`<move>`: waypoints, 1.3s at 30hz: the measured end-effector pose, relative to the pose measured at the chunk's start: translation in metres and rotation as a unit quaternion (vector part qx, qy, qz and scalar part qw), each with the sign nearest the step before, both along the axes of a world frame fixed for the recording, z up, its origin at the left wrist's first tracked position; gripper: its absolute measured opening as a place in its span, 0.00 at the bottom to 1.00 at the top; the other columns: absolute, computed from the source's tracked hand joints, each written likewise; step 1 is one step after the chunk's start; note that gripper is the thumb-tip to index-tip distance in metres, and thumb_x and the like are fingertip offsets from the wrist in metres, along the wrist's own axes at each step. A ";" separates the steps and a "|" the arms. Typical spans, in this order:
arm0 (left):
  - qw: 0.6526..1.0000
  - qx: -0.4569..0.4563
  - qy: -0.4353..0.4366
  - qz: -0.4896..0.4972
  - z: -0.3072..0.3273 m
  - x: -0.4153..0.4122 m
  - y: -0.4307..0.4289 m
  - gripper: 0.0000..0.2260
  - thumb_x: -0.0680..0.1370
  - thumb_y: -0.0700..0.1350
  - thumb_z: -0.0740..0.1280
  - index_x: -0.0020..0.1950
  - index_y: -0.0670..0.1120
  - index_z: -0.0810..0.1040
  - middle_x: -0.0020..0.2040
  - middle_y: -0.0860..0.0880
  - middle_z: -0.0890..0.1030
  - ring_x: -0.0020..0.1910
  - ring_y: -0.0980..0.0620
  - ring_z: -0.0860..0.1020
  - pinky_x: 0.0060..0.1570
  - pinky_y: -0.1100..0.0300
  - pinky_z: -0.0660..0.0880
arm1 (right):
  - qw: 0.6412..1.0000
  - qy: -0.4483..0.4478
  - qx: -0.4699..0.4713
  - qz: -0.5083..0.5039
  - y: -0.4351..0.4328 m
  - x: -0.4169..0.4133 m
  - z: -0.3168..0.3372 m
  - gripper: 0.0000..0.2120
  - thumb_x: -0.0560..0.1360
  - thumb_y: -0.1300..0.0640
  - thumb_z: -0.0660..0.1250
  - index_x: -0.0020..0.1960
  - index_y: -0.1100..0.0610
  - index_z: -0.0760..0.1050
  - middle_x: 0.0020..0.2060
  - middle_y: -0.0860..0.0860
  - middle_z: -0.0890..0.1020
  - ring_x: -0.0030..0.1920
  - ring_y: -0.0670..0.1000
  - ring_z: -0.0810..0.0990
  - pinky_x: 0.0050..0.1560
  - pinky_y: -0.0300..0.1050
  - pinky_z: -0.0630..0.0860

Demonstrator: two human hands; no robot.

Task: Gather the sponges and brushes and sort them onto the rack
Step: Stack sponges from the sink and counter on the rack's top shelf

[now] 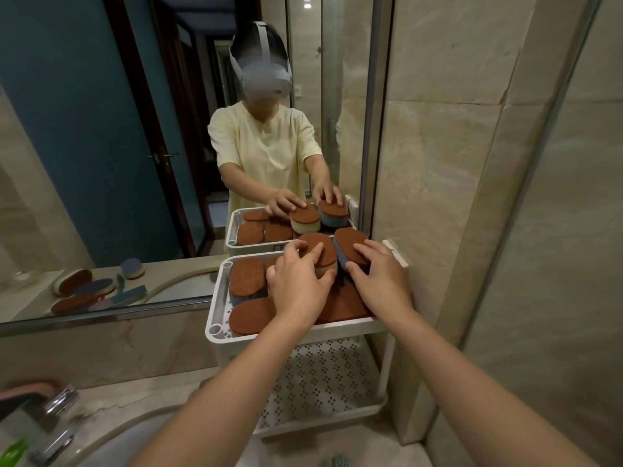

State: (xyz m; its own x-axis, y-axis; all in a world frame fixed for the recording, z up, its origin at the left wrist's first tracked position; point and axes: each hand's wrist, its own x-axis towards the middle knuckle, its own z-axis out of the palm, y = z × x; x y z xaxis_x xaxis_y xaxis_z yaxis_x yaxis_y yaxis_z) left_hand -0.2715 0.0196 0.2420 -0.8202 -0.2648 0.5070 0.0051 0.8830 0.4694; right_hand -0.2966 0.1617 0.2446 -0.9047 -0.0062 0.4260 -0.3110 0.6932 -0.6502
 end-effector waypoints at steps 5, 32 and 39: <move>1.000 -0.018 0.012 0.000 -0.001 0.001 0.000 0.23 0.72 0.60 0.69 0.67 0.59 0.74 0.64 0.54 0.70 0.63 0.52 0.70 0.62 0.53 0.63 | 0.999 0.005 0.029 -0.020 -0.001 0.001 -0.003 0.21 0.77 0.51 0.66 0.69 0.53 0.74 0.71 0.48 0.69 0.70 0.49 0.67 0.69 0.44 0.64; 0.966 0.220 0.107 -0.081 0.012 0.074 -0.004 0.09 0.74 0.49 0.63 0.52 0.61 0.76 0.52 0.63 0.74 0.48 0.64 0.75 0.45 0.57 0.77 | 0.981 0.138 -0.117 0.071 -0.025 0.063 -0.002 0.13 0.78 0.60 0.62 0.60 0.52 0.77 0.58 0.47 0.76 0.61 0.46 0.72 0.61 0.39 0.68; 0.953 0.260 0.153 -0.029 -0.016 0.139 -0.048 0.10 0.75 0.46 0.62 0.50 0.60 0.76 0.50 0.64 0.75 0.47 0.63 0.76 0.45 0.59 0.78 | 0.956 0.165 -0.168 0.173 -0.075 0.123 -0.020 0.12 0.78 0.58 0.59 0.58 0.51 0.77 0.54 0.44 0.76 0.58 0.44 0.75 0.57 0.38 0.71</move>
State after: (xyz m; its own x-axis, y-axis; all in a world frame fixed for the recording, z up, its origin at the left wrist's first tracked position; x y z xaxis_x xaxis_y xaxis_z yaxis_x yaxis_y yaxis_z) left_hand -0.1324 -0.0288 0.2259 -0.6768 -0.5036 0.5369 0.2540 0.5248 0.8124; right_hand -0.1740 0.0872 0.2242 -0.6889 -0.0941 0.7187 -0.7110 0.2805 -0.6448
